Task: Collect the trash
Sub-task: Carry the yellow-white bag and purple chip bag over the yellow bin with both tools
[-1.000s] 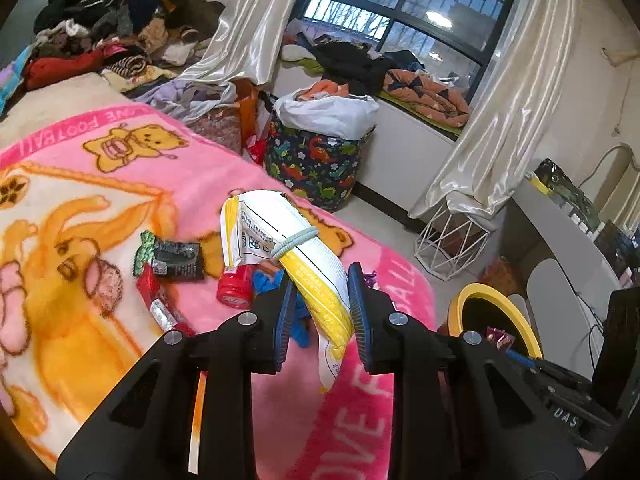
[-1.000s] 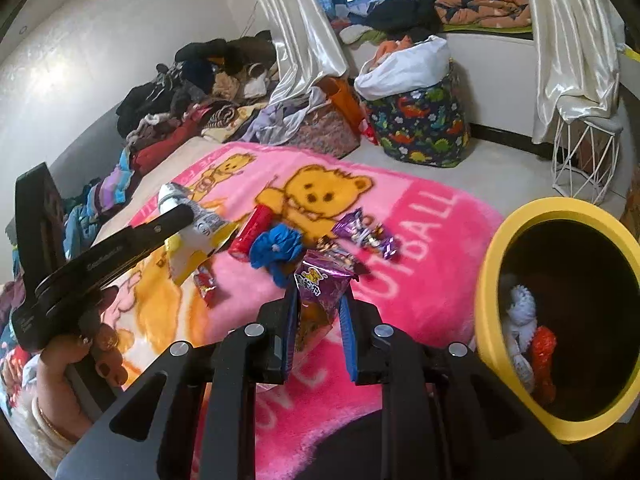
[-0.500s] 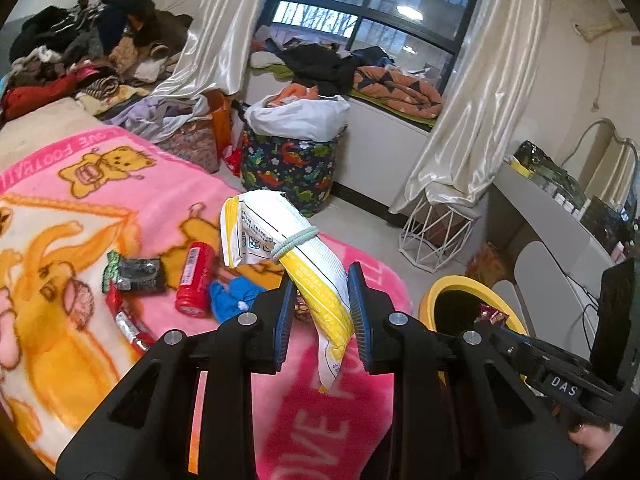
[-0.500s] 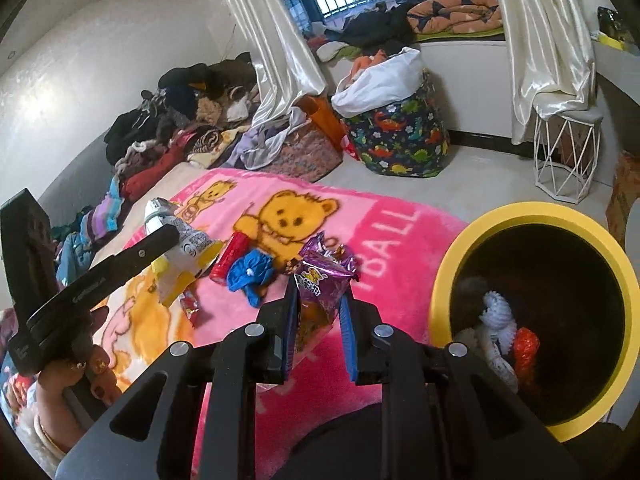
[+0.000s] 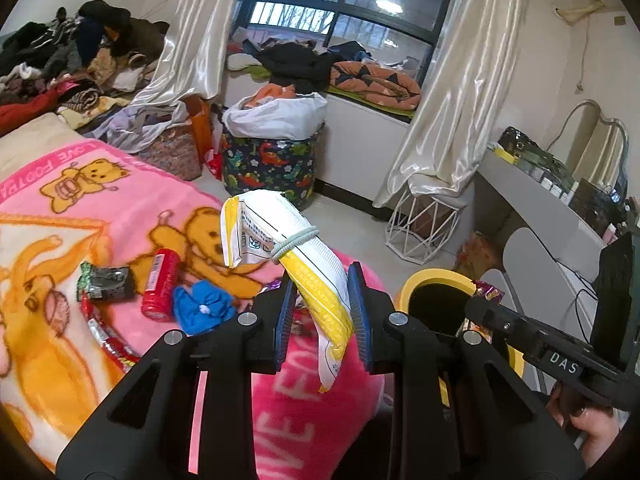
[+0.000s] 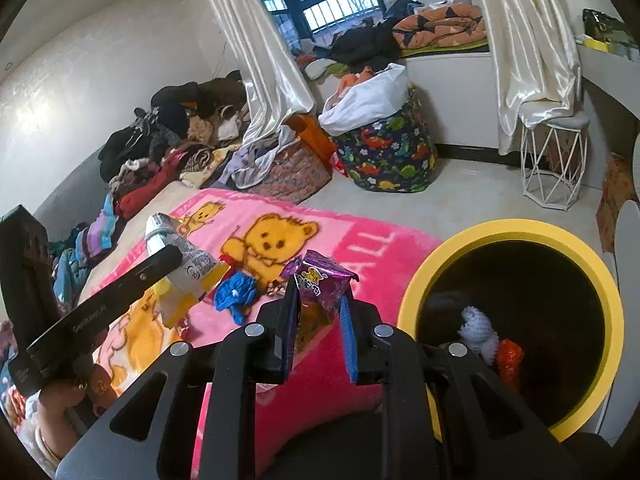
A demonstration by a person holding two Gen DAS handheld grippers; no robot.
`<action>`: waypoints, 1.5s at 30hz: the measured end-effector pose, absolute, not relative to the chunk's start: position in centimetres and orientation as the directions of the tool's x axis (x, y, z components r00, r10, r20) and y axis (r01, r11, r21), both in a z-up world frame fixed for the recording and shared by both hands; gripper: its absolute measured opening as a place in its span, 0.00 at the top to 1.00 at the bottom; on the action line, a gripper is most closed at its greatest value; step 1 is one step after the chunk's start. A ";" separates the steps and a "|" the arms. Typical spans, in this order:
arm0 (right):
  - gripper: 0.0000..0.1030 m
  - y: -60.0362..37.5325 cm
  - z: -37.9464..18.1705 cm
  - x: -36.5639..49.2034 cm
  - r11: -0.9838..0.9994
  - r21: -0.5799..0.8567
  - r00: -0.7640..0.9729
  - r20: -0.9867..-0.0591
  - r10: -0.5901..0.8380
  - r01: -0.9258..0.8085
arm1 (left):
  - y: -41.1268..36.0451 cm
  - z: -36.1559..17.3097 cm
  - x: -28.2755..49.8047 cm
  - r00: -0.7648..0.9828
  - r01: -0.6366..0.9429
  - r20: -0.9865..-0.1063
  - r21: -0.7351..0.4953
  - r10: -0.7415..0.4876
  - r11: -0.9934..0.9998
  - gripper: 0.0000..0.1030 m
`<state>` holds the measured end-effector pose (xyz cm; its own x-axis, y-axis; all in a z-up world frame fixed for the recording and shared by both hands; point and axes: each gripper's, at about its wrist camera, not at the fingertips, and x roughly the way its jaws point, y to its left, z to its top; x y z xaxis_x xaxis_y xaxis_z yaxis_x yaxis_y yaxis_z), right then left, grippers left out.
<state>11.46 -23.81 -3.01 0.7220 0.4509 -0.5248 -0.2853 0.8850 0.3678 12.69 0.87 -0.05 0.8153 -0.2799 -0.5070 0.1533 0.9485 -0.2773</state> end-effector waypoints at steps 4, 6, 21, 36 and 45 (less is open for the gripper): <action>0.82 -25.0 -2.7 11.5 0.887 0.378 0.736 -0.515 0.438 -0.263 | -0.3 0.2 12.8 0.812 0.181 -0.501 -0.271 -0.299 0.945 0.81; 0.82 -25.7 -2.6 11.5 0.890 0.381 0.745 -0.511 0.429 -0.251 | -0.9 0.1 12.9 0.807 0.195 -0.503 -0.266 -0.309 0.944 0.81; 0.82 -30.9 -2.2 11.3 0.906 0.401 0.808 -0.483 0.337 -0.138 | -5.1 0.1 12.9 0.773 0.292 -0.504 -0.256 -0.385 0.922 0.81; 0.82 -36.8 -2.3 10.6 0.913 0.408 0.862 -0.459 0.217 -0.013 | -11.1 -0.5 13.6 0.726 0.405 -0.511 -0.222 -0.459 0.887 0.81; 0.82 -39.4 -2.9 10.2 0.911 0.408 0.873 -0.464 0.150 0.060 | -13.5 -0.7 13.3 0.703 0.456 -0.514 -0.203 -0.491 0.866 0.81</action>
